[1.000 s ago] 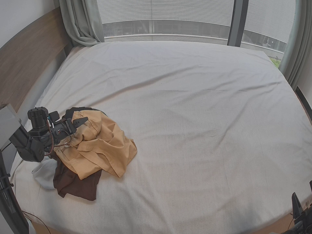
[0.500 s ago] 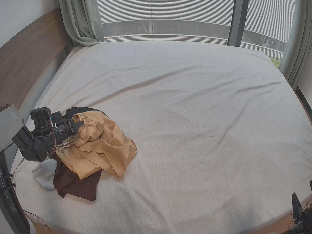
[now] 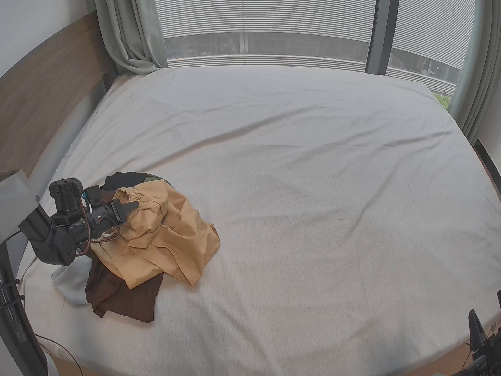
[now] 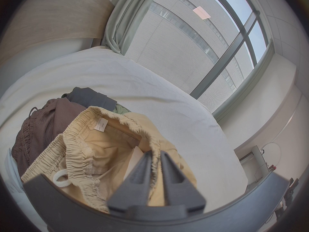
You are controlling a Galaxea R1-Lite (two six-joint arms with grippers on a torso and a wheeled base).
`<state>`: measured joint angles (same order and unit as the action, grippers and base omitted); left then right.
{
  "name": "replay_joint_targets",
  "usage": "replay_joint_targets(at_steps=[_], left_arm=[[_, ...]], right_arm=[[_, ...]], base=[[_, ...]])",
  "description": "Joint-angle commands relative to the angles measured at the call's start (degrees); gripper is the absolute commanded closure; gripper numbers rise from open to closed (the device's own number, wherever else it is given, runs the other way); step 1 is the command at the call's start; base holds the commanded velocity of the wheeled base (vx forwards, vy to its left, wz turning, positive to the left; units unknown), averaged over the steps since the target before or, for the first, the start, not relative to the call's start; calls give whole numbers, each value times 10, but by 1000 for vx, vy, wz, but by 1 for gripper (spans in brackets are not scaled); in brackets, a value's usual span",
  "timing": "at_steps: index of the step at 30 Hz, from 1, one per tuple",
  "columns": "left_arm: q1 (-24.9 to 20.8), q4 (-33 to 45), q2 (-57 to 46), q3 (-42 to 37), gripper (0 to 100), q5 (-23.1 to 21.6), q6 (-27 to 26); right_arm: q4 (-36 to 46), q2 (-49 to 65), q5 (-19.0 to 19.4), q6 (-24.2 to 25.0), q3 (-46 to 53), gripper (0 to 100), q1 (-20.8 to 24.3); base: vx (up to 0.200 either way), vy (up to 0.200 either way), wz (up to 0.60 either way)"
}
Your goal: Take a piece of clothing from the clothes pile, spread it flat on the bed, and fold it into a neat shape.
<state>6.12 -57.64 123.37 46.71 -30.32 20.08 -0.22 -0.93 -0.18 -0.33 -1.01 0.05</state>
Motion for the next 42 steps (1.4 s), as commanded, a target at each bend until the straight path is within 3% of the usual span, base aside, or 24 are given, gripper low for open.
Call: replay_joint_targets(at_steps=[1,13,14,27,33,34,37,42], left_arm=[[-6,-1,-2,0,0,-1,-2],[-20,-31,27,8,0,5,-11],[-20,-33,28,8,100,5,-13],[-27,-52,11,-15,100,-4,-10],[-50,-51,-79,-37,100,0,80],[-59,-49,-112,-41,100,5,126],[-65,-49,-151,-44,100,7,176],[-61,-49,-188,-42,100,7,223]], right_arm=[[0,3,0,0,10,0,0],[0,3,0,0,10,0,0],[0,3,0,0,10,0,0],[0,3,0,0,10,0,0],[0,3,0,0,10,0,0],[0,3,0,0,10,0,0],[0,3,0,1,10,0,0],[0,3,-1,1,10,0,0]], base=[[0,0,0],[0,0,0],[0,0,0],[0,0,0],[0,0,0],[0,0,0],[0,0,0],[0,0,0]])
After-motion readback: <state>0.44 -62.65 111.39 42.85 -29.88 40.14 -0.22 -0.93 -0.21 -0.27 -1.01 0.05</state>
